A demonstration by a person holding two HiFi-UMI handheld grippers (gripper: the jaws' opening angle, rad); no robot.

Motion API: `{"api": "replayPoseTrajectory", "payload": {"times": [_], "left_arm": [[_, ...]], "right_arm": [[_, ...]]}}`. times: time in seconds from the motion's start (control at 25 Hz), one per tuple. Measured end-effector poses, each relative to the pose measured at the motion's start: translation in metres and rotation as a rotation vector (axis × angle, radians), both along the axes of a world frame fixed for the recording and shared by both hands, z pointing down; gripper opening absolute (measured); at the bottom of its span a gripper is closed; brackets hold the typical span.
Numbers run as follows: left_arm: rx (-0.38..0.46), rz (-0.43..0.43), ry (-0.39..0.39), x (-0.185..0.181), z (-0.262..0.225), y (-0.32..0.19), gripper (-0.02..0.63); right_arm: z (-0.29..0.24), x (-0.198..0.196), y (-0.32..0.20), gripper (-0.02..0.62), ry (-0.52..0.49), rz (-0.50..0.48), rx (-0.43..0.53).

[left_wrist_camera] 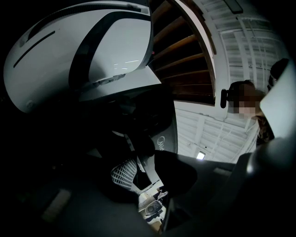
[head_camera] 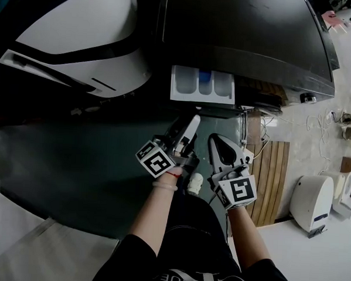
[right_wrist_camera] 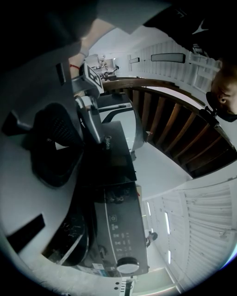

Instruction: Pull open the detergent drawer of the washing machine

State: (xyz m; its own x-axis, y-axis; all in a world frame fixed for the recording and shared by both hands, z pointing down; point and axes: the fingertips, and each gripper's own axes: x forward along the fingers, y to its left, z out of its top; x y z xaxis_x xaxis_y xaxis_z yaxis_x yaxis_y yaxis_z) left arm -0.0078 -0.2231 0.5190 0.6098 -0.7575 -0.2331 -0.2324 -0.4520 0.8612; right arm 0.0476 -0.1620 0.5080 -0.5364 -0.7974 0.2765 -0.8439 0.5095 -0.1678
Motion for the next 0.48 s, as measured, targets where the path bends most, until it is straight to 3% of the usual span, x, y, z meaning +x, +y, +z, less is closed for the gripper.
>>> {"api": "replayPoseTrajectory", "payload": {"times": [0.2, 0.48], "left_arm": [[0.001, -0.004, -0.002, 0.000, 0.000, 0.009, 0.124], [0.008, -0.012, -0.004, -0.001, 0.001, 0.021, 0.120]], "right_arm": [[-0.001, -0.001, 0.008, 0.018, -0.005, 0.011, -0.064], [0.003, 0.002, 0.019, 0.018, 0.011, -0.019, 0.000]]}}
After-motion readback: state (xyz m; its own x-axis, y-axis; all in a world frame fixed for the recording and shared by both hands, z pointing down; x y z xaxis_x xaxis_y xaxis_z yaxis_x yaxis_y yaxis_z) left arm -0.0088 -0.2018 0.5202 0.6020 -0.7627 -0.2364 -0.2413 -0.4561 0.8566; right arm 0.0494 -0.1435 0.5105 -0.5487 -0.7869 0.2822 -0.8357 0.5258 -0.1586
